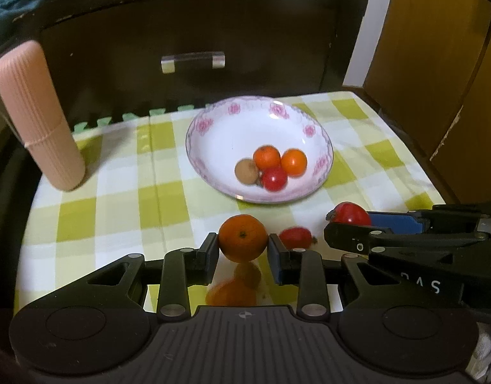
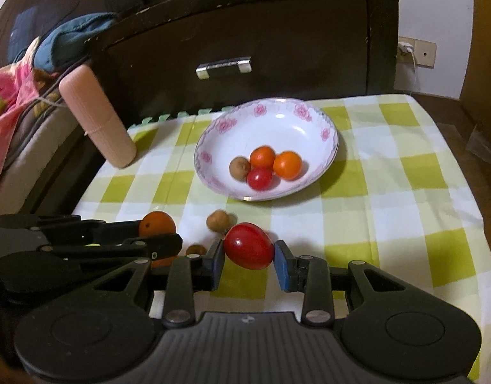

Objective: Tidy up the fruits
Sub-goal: 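Carry the tangerine and cherry tomato in both tools over the flowered bowl, then open the left tool dropping the tangerine while the right tool releases the tomato into the bowl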

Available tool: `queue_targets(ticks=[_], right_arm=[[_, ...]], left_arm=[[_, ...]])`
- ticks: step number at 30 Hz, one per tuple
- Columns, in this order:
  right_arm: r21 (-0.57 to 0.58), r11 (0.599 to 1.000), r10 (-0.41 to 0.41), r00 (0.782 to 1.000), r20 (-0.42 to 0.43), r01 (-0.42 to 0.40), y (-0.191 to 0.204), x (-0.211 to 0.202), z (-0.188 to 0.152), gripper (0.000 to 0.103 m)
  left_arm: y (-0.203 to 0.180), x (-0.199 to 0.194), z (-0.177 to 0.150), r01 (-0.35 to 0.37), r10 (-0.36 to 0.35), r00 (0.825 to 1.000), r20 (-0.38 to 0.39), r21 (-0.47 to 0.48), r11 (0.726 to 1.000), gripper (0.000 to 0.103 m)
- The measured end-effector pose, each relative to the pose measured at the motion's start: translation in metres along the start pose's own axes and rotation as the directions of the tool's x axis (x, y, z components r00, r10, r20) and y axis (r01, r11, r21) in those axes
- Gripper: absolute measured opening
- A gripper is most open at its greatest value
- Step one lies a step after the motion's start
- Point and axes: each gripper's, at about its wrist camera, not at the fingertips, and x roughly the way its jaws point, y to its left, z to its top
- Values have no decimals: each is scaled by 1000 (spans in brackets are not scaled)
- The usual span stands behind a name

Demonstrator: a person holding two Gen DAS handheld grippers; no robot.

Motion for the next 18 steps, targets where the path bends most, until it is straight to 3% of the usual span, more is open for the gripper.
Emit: queue_targets(ticks=[18], right_arm=[[45, 999, -7, 1000, 27, 6, -28, 42, 48, 32]], left_arm=[[5, 48, 49, -18, 18, 1000, 14, -2, 1000, 39]])
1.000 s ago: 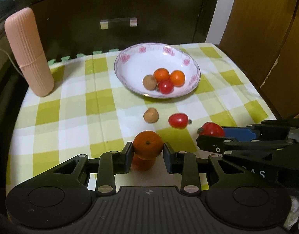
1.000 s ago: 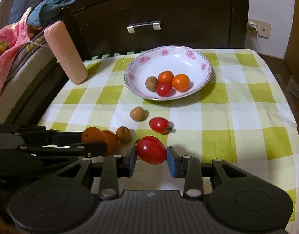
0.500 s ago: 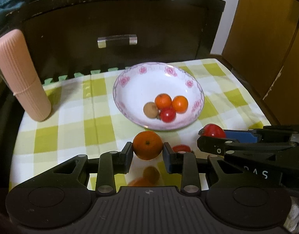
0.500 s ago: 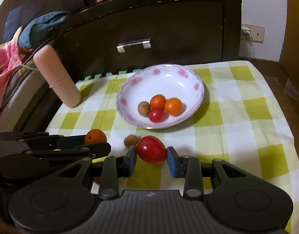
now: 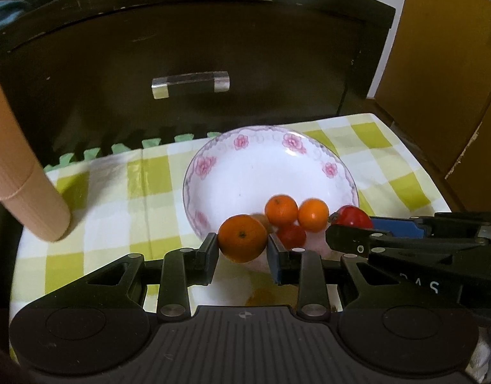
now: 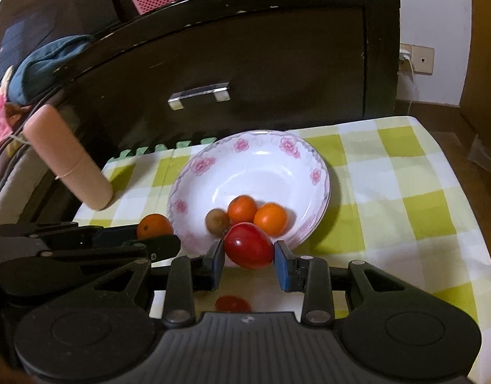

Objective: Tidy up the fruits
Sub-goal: 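Open the left tool dropping the tangerine while the right tool releases the tomato into the bowl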

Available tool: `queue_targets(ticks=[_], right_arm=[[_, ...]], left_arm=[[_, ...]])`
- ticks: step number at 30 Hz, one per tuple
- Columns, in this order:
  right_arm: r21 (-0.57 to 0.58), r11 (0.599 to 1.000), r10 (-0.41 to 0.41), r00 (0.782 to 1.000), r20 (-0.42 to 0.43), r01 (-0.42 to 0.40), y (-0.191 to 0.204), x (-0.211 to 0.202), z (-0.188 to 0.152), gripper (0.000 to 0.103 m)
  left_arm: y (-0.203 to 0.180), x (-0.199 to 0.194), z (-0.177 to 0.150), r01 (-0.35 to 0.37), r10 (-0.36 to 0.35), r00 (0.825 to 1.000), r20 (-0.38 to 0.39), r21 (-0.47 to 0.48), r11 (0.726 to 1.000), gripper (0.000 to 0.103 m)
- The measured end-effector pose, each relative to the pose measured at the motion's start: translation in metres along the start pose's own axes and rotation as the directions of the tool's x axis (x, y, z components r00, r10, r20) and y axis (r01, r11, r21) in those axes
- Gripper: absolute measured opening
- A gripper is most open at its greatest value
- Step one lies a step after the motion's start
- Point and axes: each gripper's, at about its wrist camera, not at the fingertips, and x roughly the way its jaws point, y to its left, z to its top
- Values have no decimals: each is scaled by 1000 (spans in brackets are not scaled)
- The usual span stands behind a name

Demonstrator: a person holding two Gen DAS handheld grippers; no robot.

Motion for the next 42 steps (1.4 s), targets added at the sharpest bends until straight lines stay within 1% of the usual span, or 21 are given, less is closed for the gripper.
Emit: queue_targets(ticks=[4, 11, 17, 23, 29, 35, 36, 38, 39, 42], right_arm=[[22, 1000, 7, 1000, 2, -7, -8, 11, 7, 32], [0, 1000, 0, 1000, 6, 0, -12, 28, 21, 32], [13, 1000, 12, 1000, 7, -12, -21, 41, 31, 33], [49, 998, 26, 1000, 5, -26, -29, 51, 38, 33], [49, 998, 31, 1000, 2, -31, -28, 55, 41, 33], [57, 998, 27, 1000, 15, -28, -27, 53, 44, 33], [56, 998, 27, 1000, 15, -27, -27, 52, 46, 34], [59, 998, 23, 999, 22, -25, -27, 50, 47, 34], [62, 998, 25, 999, 28, -26, -27, 48, 47, 37], [59, 998, 33, 999, 37, -35, -23, 40, 47, 37]], left_arm=[[2, 10, 7, -8, 8, 1000, -2, -3, 1000, 39], [8, 25, 16, -4, 4, 1000, -9, -30, 1000, 39], [6, 37, 18, -3, 3, 1000, -17, -18, 1000, 39], [7, 44, 20, -5, 4, 1000, -31, -23, 1000, 40], [10, 44, 22, -17, 16, 999, -28, -38, 999, 43], [11, 37, 24, -14, 13, 1000, -14, -47, 999, 49], [10, 35, 24, -8, 8, 1000, -10, -46, 999, 57], [8, 30, 24, 3, -3, 1000, 5, -38, 999, 62], [6, 27, 23, 4, -4, 1000, 12, -27, 1000, 62], [-3, 18, 21, -6, 5, 999, 33, 17, 1000, 62]])
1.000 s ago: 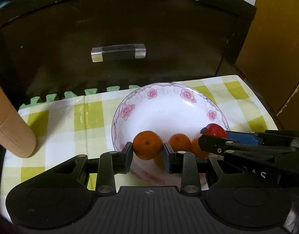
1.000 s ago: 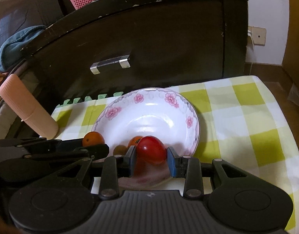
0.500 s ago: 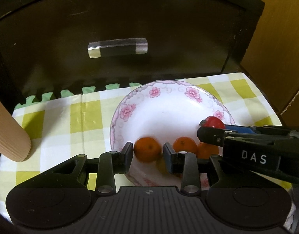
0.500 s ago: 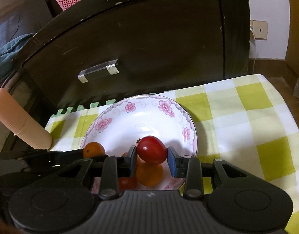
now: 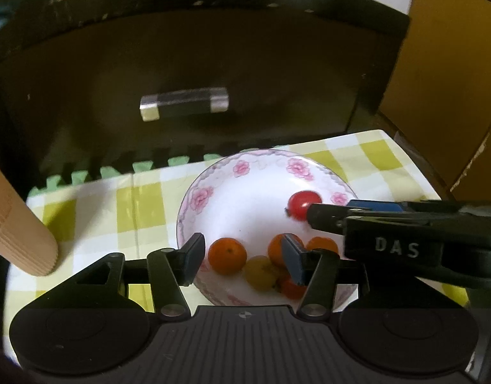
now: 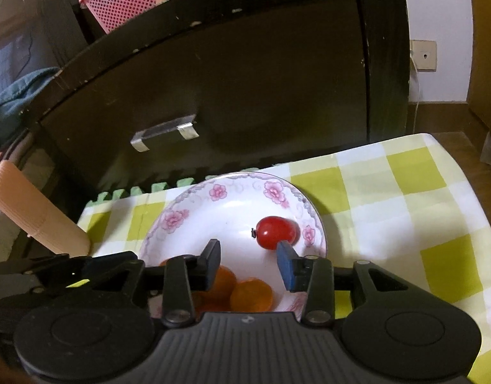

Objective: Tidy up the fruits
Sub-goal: 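Open the left tool dropping the tangerine while the right tool releases the tomato into the bowl, then move both tools back to the remaining fruit on the cloth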

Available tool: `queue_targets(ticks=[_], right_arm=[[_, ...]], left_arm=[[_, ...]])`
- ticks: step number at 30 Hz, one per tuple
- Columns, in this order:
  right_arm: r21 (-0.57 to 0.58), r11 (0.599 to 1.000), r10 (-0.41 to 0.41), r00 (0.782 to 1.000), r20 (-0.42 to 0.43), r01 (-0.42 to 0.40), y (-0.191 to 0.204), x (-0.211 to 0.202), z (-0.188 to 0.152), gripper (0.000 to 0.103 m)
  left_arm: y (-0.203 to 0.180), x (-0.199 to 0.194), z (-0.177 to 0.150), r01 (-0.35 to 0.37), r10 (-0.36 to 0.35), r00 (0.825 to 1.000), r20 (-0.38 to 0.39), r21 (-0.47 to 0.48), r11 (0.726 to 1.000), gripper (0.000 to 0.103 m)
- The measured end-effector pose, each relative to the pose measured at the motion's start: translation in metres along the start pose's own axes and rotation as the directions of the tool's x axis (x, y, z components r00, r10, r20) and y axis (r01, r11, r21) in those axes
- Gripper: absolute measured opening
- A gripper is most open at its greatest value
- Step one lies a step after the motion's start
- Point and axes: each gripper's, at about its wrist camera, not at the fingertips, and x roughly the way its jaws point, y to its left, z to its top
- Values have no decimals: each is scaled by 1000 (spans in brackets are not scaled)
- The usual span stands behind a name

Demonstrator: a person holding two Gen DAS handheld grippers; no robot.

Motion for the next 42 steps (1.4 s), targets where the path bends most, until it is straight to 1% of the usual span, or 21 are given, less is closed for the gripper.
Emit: queue_targets(ticks=[3, 6, 10, 17, 27, 34, 38, 42], right_arm=[[-25, 1000, -6, 1000, 7, 6, 7, -9, -1, 38], [-48, 998, -25, 999, 35, 27, 12, -22, -4, 38], [-44, 998, -43, 998, 47, 46, 11, -37, -8, 38], [-46, 996, -74, 997, 19, 75, 6, -55, -25, 38], [-38, 997, -65, 997, -28, 64, 14, -77, -68, 39], [-15, 998, -55, 997, -44, 55, 17, -90, -83, 39], [-12, 999, -48, 997, -59, 47, 20, -96, -91, 43], [-5, 999, -44, 997, -70, 44, 20, -100, -98, 43]], left_arm=[[-3, -9, -4, -11, 11, 1000, 9, 19, 1000, 63], [0, -15, -10, -18, 18, 1000, 3, 13, 1000, 64], [4, -22, -17, -28, 28, 1000, -8, 0, 1000, 65], [11, -41, -32, -31, 30, 999, -18, -15, 999, 68], [16, -66, -60, -7, 5, 999, -44, -44, 999, 69], [13, -71, -77, -8, 5, 997, -76, -31, 999, 70], [12, -72, -86, 1, -4, 995, -96, -32, 999, 70], [8, -73, -97, 9, -13, 992, -125, -29, 1000, 70]])
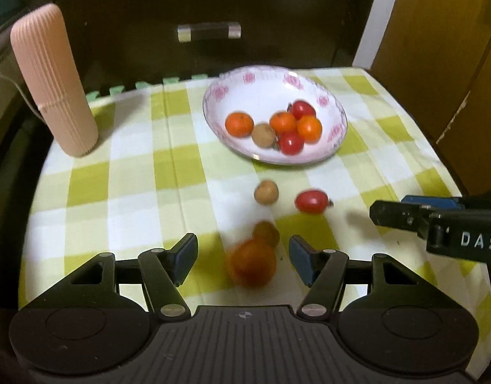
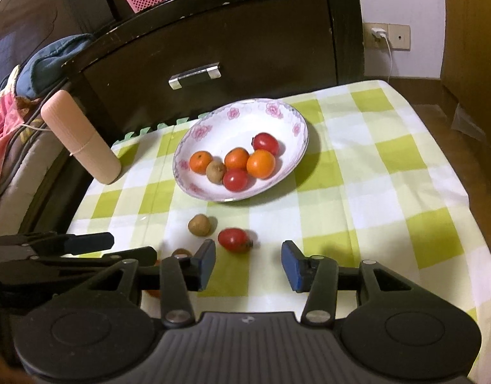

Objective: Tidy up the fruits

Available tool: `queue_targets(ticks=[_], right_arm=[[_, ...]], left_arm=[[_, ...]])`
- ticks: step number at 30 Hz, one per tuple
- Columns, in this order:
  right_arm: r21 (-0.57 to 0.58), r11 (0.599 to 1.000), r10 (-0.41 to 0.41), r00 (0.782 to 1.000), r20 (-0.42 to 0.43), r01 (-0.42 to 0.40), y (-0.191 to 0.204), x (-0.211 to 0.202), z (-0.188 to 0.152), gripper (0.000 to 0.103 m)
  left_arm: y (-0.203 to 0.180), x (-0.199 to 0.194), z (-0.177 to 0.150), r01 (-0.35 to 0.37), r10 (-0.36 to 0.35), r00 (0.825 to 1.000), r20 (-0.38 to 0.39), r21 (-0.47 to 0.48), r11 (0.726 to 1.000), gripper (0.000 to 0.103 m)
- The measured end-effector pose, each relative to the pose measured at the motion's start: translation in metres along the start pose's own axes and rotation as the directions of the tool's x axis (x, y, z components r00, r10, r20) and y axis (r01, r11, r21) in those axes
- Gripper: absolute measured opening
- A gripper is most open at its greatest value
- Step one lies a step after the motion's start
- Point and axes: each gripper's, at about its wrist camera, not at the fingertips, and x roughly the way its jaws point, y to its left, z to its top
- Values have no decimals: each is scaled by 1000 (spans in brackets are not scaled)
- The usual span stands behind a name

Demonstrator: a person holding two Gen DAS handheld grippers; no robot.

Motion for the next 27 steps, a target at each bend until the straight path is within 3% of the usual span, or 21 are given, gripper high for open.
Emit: queue_targets(ticks=[19, 22, 27], right_arm=[[30, 999, 17, 997, -70, -15, -6, 12, -11, 44], [33, 999, 20, 997, -78, -18, -6, 16, -10, 44], [38, 999, 15, 996, -89, -11, -8, 25, -8, 44]], left_arm=[[-11, 38, -11, -13, 14, 1000, -21, 59, 998, 70], [-11, 42, -11, -7, 9, 1000, -22, 59, 998, 67], [-13, 43, -14, -31, 34, 999, -32, 73, 997, 51]])
